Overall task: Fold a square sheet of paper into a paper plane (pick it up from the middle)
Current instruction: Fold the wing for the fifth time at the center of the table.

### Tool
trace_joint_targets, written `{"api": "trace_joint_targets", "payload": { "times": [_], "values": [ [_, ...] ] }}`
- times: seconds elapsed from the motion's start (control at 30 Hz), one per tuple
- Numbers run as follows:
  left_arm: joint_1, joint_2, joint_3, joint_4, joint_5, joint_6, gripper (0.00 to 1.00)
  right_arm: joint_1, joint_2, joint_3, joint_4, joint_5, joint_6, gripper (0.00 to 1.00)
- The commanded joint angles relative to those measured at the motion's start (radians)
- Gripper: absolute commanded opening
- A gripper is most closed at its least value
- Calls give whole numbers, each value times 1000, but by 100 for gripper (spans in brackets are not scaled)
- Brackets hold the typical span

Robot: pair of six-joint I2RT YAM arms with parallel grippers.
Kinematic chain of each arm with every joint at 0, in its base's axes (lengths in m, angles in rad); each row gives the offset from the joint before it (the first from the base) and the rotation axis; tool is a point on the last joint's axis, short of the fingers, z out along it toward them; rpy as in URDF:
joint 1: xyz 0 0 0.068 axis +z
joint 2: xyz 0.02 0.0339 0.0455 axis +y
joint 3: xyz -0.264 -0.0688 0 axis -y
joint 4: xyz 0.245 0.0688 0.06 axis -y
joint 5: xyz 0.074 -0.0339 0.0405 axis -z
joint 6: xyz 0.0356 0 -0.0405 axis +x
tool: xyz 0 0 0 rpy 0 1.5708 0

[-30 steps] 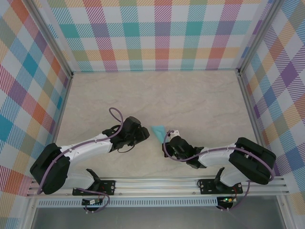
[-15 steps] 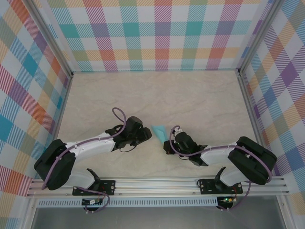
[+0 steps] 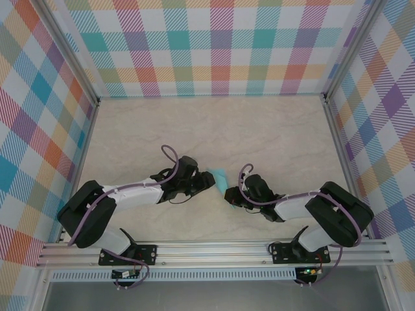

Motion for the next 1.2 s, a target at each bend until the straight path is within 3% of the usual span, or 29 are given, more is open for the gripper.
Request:
{"api": "trace_joint_targets", "payload": {
  "times": [0.0,0.37,0.53,0.73,1.17],
  "values": [
    [-3,34,26,114,63,18,52,-15,0,-17,43,-21,57,9],
    [-7,156,61,280,123,3,52,-40,-9,-12,36,-83,85,11],
    [-6,209,82,317,130,-4,52,-40,-27,-3,-38,-69,70,17],
    [-7,239,107,302,129,-3,52,-40,-64,17,-151,-45,32,25],
    [-6,272,120,265,97,-14,51,-40,-79,89,-329,-69,-139,30]
  ]
}}
